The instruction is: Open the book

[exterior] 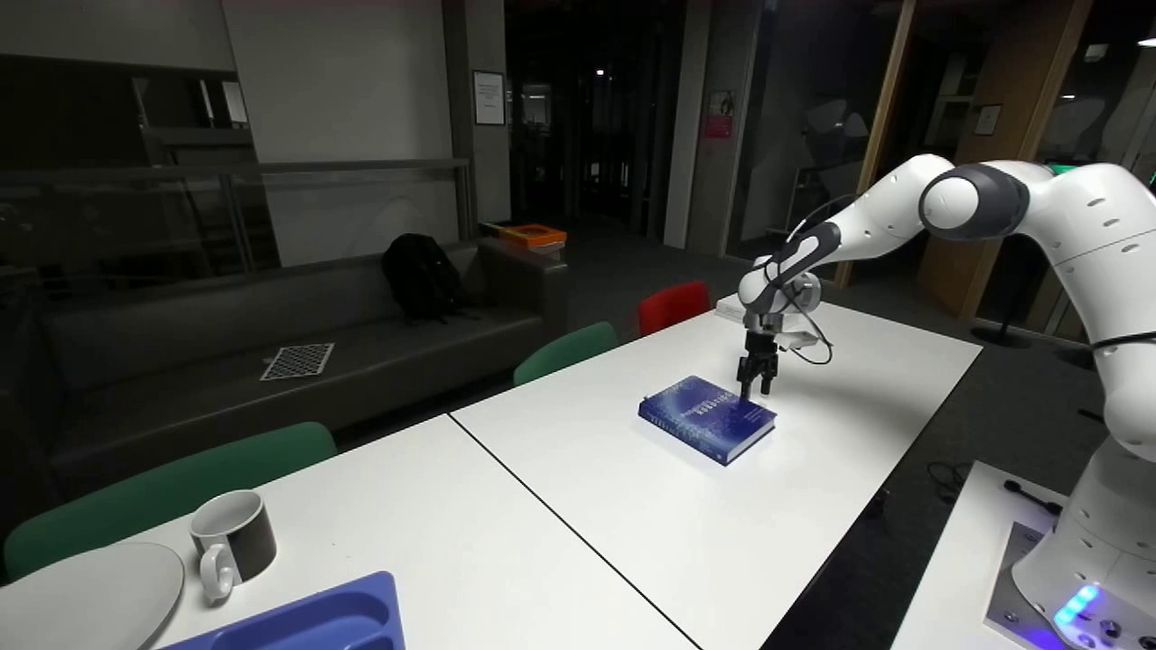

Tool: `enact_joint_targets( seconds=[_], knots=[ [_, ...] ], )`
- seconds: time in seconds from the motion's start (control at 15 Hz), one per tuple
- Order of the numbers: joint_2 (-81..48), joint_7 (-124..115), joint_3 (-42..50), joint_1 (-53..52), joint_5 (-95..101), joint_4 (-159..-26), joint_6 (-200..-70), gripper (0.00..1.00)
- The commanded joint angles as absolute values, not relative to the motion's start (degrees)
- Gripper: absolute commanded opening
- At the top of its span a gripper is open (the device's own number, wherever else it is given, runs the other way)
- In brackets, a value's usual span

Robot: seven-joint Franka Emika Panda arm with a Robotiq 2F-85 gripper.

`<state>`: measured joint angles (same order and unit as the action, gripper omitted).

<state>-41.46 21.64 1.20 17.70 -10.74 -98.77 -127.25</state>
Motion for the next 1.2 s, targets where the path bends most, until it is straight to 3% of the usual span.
enact_joint_targets(
  seconds=[0.0,0.4,1.13],
  knots=[
    [-41.18,24.73,-1.03,20.58,-13.09,-96.66,-121.75,1.00],
    [-41.59,26.08,-1.05,21.27,-15.69,-95.09,-118.31,1.00],
    [-41.55,19.35,0.61,18.01,-13.71,-97.24,-131.58,1.00]
  ],
)
